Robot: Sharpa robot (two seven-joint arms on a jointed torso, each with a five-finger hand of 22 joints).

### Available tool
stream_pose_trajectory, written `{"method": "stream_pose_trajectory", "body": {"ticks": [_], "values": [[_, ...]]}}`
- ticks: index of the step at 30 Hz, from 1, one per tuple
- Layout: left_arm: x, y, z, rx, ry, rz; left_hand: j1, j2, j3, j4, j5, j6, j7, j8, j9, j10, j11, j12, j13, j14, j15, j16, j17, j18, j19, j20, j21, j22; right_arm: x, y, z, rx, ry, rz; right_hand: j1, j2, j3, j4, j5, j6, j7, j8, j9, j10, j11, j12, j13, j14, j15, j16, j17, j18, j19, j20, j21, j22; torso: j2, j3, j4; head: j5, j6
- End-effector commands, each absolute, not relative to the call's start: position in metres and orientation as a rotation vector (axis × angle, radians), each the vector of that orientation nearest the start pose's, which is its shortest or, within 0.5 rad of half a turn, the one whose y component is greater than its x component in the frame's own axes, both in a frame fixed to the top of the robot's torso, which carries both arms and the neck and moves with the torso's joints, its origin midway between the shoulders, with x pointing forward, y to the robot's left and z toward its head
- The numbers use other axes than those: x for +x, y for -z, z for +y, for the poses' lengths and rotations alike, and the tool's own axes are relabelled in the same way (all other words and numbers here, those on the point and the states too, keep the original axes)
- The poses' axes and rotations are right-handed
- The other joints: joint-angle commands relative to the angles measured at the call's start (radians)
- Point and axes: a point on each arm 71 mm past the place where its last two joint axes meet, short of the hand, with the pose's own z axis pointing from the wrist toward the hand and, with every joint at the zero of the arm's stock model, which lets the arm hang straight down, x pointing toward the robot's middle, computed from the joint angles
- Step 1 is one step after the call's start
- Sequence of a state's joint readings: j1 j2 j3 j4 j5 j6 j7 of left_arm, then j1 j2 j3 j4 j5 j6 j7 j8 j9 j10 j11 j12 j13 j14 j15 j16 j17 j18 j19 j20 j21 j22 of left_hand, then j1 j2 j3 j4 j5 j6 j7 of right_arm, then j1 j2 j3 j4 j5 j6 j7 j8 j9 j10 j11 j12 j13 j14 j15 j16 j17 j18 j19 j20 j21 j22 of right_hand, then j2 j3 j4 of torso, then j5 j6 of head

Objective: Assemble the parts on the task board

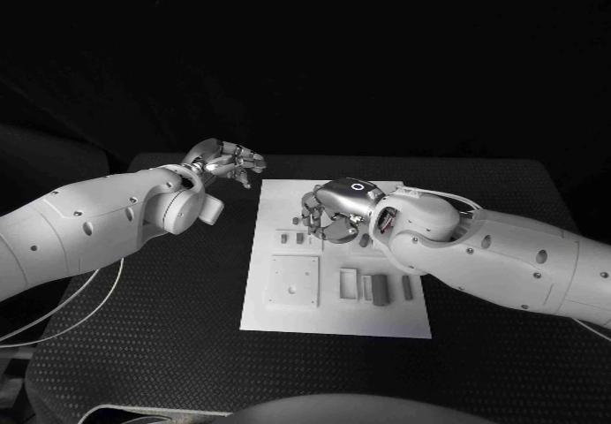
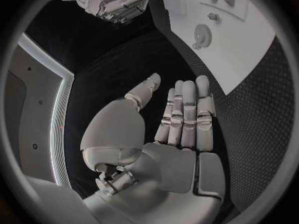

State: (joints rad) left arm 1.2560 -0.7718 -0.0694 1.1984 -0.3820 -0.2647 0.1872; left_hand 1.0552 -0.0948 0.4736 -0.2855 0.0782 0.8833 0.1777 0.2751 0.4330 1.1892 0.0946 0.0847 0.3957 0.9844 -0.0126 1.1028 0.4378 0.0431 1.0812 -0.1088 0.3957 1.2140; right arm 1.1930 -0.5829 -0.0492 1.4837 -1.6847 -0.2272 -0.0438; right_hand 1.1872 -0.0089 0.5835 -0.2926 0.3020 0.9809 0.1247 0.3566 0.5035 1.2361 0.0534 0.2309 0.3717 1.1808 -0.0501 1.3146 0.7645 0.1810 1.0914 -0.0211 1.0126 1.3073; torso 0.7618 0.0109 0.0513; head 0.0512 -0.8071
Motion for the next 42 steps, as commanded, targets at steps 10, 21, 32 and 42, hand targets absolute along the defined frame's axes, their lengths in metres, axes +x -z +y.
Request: {"method": "stream_pose_trajectory", "body": {"ticks": [10, 21, 32, 42], "values": [[0.550, 0.184, 0.267, -0.834, 1.121, 1.580, -0.002, -0.003, -0.006, -0.001, 0.000, -0.006, 0.002, -0.005, -0.002, -0.007, 0.001, -0.005, 0.002, 0.004, 0.001, -0.005, 0.002, 0.024, 0.006, -0.001, -0.007, -0.001, 0.446, 0.233, -0.045, -0.750, -0.776, 1.618, 0.007, 0.009, 0.007, -0.001, 0.003, 0.005, 0.000, 0.003, 0.000, 0.008, -0.002, -0.006, 0.002, -0.002, -0.008, -0.004, 0.001, 0.081, -0.002, -0.006, 0.004, 0.017, 0.002, -0.0013, 0.0011, 0.044, -0.012], [0.550, 0.184, 0.269, -0.836, 1.118, 1.579, -0.002, -0.004, -0.007, -0.002, 0.000, -0.009, 0.003, -0.006, -0.003, -0.008, 0.002, -0.006, 0.004, 0.003, 0.002, -0.006, 0.002, 0.024, 0.006, -0.001, -0.008, -0.002, 0.441, 0.247, -0.046, -0.762, -0.768, 1.644, 0.008, 0.009, 0.008, -0.001, 0.003, 0.005, 0.000, 0.002, 0.000, 0.009, -0.002, -0.007, 0.003, -0.002, -0.008, -0.004, 0.002, 0.081, -0.002, -0.006, 0.004, 0.017, 0.003, -0.0001, -0.0031, 0.061, -0.029], [0.549, 0.184, 0.268, -0.834, 1.124, 1.583, -0.003, -0.004, -0.008, -0.001, 0.000, -0.009, 0.003, -0.006, -0.003, -0.008, 0.002, -0.006, 0.005, 0.003, 0.002, -0.006, 0.002, 0.024, 0.006, -0.001, -0.009, -0.001, 0.442, 0.254, -0.049, -0.758, -0.759, 1.659, 0.008, 0.010, 0.008, -0.001, 0.003, 0.006, 0.000, 0.002, 0.000, 0.009, -0.002, -0.009, 0.004, -0.002, -0.008, -0.005, 0.002, 0.081, -0.002, -0.006, 0.004, 0.017, 0.002, -0.0022, 0.0003, 0.070, -0.040], [0.549, 0.184, 0.269, -0.834, 1.122, 1.581, -0.003, -0.004, -0.008, -0.001, 0.000, -0.009, 0.003, -0.005, -0.003, -0.009, 0.002, -0.006, 0.006, 0.002, 0.002, -0.007, 0.003, 0.024, 0.006, -0.001, -0.010, -0.001, 0.441, 0.255, -0.052, -0.752, -0.764, 1.666, 0.007, 0.009, 0.009, -0.001, 0.003, 0.006, 0.000, 0.001, 0.000, 0.010, -0.002, -0.010, 0.004, -0.002, -0.008, -0.005, 0.002, 0.081, -0.002, -0.006, 0.004, 0.017, 0.001, -0.0016, -0.0010, 0.075, -0.044]]}}
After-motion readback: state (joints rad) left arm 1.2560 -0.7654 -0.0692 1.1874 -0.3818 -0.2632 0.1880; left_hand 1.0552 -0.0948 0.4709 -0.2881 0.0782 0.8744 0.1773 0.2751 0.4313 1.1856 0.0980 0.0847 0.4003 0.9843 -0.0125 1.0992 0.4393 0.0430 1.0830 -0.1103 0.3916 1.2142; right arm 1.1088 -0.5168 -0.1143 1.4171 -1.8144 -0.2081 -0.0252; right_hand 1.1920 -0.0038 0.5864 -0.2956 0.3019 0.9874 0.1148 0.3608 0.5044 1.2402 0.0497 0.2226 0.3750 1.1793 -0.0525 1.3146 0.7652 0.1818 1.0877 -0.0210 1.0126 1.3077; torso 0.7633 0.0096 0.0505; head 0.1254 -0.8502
